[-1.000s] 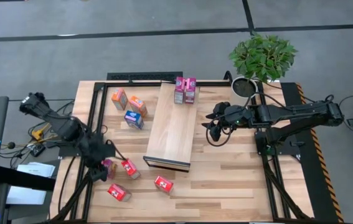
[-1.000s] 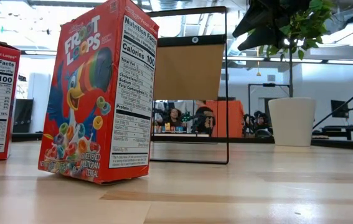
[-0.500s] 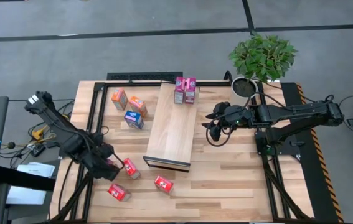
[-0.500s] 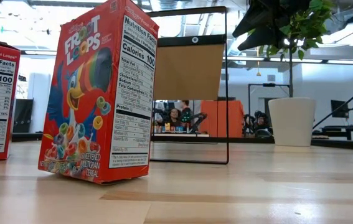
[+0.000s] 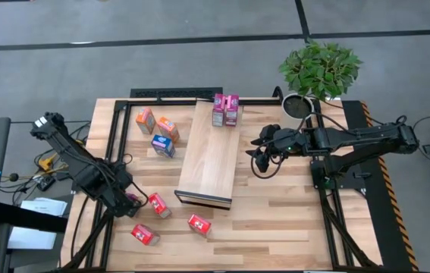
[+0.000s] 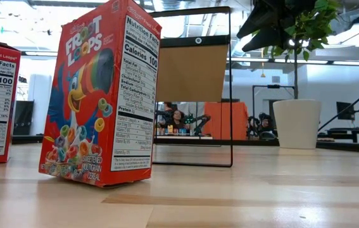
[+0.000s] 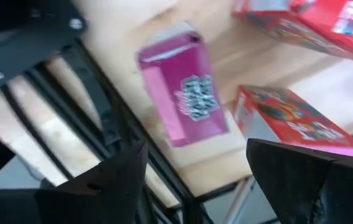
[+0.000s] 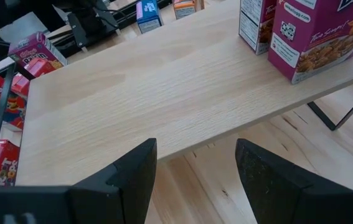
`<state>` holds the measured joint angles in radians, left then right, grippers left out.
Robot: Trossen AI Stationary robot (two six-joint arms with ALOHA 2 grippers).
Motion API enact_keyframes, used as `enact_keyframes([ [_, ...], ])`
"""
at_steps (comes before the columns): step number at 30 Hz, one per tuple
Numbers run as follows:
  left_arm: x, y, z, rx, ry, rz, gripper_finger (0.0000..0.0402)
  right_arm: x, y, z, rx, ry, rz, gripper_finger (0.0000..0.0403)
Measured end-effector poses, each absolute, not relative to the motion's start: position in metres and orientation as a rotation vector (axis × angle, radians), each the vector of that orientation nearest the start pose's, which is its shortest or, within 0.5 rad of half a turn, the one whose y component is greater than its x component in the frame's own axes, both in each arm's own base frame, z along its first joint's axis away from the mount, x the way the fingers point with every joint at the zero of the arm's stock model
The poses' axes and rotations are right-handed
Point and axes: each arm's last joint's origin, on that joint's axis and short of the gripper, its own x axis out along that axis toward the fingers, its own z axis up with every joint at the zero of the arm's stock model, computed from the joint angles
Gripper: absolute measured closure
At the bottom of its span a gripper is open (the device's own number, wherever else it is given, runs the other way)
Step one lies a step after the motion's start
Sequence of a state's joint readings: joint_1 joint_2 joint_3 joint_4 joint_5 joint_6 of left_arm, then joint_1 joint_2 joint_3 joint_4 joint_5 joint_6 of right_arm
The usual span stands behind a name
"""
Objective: Stack cereal on shelf
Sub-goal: Put the purple cereal box on the shelf
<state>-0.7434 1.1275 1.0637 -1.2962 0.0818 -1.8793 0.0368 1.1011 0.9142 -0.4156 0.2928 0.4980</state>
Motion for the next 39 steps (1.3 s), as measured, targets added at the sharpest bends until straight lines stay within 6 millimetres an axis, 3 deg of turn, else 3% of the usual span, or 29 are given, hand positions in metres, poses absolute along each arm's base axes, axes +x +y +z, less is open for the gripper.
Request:
enact_keyframes([
  [10,0.138,-0.126,0.28,-0.95,1.327,0.751,0.0137,0.231,0.0,0.298,0.38,0.524,-0.391,0.0158],
  [17,0.147,-0.135,0.264,-0.874,1.376,0.831,0.0137,0.231,0.0,0.298,0.38,0.526,-0.391,0.0158],
  [27,0.153,-0.142,0.253,-0.886,1.401,0.936,0.0137,0.231,0.0,0.298,0.38,0.526,-0.391,0.0158],
  [39,0.152,-0.142,0.253,-0.942,1.41,0.987,0.0137,0.231,0.0,0.297,0.379,0.531,-0.392,0.0158],
])
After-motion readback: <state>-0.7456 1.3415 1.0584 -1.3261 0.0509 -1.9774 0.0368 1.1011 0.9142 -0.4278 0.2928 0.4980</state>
